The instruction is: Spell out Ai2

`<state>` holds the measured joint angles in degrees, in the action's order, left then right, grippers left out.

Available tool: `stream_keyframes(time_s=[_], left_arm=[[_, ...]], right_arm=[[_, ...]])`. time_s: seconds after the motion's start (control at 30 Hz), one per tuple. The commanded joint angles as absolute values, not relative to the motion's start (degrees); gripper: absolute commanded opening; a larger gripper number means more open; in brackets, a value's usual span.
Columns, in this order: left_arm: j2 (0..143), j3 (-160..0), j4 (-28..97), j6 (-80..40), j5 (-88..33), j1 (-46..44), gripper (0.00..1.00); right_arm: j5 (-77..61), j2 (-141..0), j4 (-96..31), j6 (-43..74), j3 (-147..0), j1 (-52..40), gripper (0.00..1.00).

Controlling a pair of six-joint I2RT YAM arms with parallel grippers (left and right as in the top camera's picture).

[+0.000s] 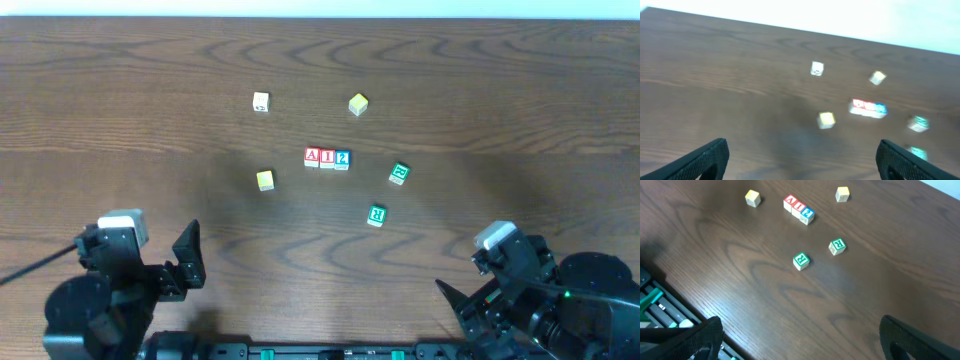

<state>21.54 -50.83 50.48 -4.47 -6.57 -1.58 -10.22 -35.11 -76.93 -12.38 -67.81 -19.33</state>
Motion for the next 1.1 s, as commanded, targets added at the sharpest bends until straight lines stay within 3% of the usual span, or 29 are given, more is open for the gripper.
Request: stream_keyframes(time_s=[0.0,0.4,1.07], left_arm=[[17.06,-42.96,47.42,3.16,-5.54,0.58,0.95],[5.74,-14.55,29.54,3.11,-7.53,1.76,0.95],[0.25,-7.84,27.9,2.59,-7.27,1.48,0.95]], right_arm=[[-9.85,-34.92,-76.99,-12.03,-67.75,-19.16,0.99],[-9.85,-34.92,-76.99,-12.03,-67.75,-19.16,0.99],[-9.85,-34.92,-76.99,-12.03,-67.75,-19.16,0.99]])
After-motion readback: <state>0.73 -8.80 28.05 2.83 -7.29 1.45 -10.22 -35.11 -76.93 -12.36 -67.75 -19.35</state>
